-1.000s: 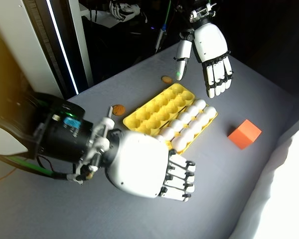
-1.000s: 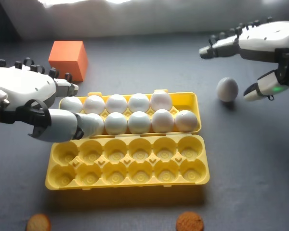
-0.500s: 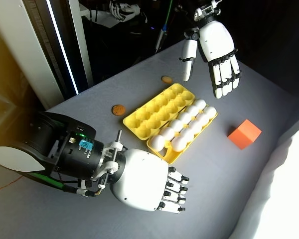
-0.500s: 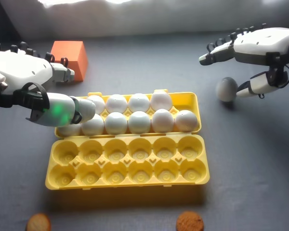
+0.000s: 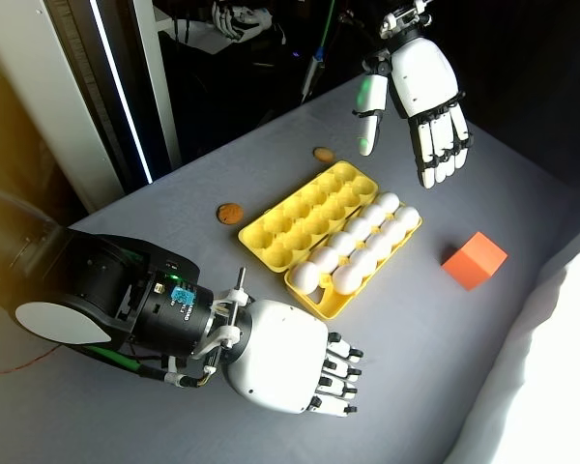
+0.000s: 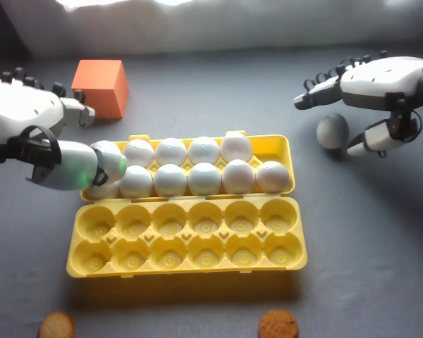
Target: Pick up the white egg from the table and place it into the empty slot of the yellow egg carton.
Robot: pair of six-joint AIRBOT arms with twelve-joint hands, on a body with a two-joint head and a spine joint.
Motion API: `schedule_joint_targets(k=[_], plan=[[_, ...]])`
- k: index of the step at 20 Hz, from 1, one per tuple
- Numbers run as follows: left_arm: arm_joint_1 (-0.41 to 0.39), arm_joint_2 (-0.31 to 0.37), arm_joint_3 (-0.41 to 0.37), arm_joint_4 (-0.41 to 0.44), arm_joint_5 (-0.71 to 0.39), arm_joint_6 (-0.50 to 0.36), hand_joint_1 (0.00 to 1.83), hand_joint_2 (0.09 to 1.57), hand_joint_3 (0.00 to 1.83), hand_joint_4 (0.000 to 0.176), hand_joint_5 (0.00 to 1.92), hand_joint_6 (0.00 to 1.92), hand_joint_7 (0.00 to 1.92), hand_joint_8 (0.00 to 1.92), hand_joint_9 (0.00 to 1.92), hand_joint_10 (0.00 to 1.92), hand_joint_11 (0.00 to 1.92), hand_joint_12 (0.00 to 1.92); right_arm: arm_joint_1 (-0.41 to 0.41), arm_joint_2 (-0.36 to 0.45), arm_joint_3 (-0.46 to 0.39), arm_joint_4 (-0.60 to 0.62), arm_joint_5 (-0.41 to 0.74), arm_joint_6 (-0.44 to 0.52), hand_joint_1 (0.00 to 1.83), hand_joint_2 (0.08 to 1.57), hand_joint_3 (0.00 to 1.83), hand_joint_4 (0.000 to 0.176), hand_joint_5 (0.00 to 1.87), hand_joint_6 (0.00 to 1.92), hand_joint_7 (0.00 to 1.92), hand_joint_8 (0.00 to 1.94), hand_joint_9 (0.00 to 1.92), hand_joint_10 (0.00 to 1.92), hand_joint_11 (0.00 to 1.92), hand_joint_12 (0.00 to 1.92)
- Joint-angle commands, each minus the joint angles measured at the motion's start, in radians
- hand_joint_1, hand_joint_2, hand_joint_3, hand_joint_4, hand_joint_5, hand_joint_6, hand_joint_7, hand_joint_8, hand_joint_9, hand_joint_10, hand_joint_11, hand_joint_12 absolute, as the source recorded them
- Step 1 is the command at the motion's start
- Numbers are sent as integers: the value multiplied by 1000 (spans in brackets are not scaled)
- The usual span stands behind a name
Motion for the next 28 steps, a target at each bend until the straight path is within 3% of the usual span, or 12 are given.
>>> schedule_joint_targets(k=[1,5,9,14,20,23,25,26,27,28], plan=[[-9,17,-2,56,-7,1,0,1249,1,0,236,3,252,3,221,3,0,453,-1,10,5,9,102,1,1366,1070,0,0,301,3,290,4,272,11,0,738],[-21,11,-2,60,-7,3,41,1252,1,0,275,7,293,7,258,7,0,514,-3,7,9,10,103,2,1335,1106,6,0,323,11,299,7,260,2,0,689],[-19,12,-5,54,-7,3,0,1260,4,0,262,2,272,2,242,3,0,499,-8,7,10,11,106,3,1331,1107,5,0,436,28,404,21,368,36,0,988],[-20,14,-7,55,-5,3,0,1245,0,0,253,1,264,1,237,2,0,497,-17,4,11,18,113,4,1253,1133,4,0,462,15,443,9,393,32,0,1039],[-21,14,-5,56,0,16,0,1260,0,0,256,3,269,4,247,4,0,515,-20,2,17,25,124,4,1238,1123,0,0,594,47,618,42,528,82,0,1169],[-20,14,-5,56,2,17,0,1264,2,0,293,3,301,5,278,6,0,559,-21,2,20,26,125,4,1230,1122,1,0,655,63,705,57,602,121,0,1328],[-19,14,-6,56,5,17,0,1274,2,0,286,2,298,1,276,2,0,548,-21,2,21,26,126,4,1232,1129,1,0,768,78,832,73,683,247,54,1421],[-19,14,-6,56,5,17,0,1266,0,0,281,0,300,1,275,1,0,555,-21,2,22,26,127,4,1192,1182,6,0,755,1044,878,953,736,402,158,1450],[-20,14,-8,56,5,17,0,1275,1,0,257,0,273,2,244,1,0,497,-22,2,23,26,130,3,1312,1202,10,0,723,1251,870,1162,680,1264,229,1486],[-20,14,-8,56,5,17,0,1273,0,0,261,3,275,3,244,2,0,503,-22,2,23,26,131,3,1337,1206,6,0,720,1294,869,1214,674,1428,268,1504]])
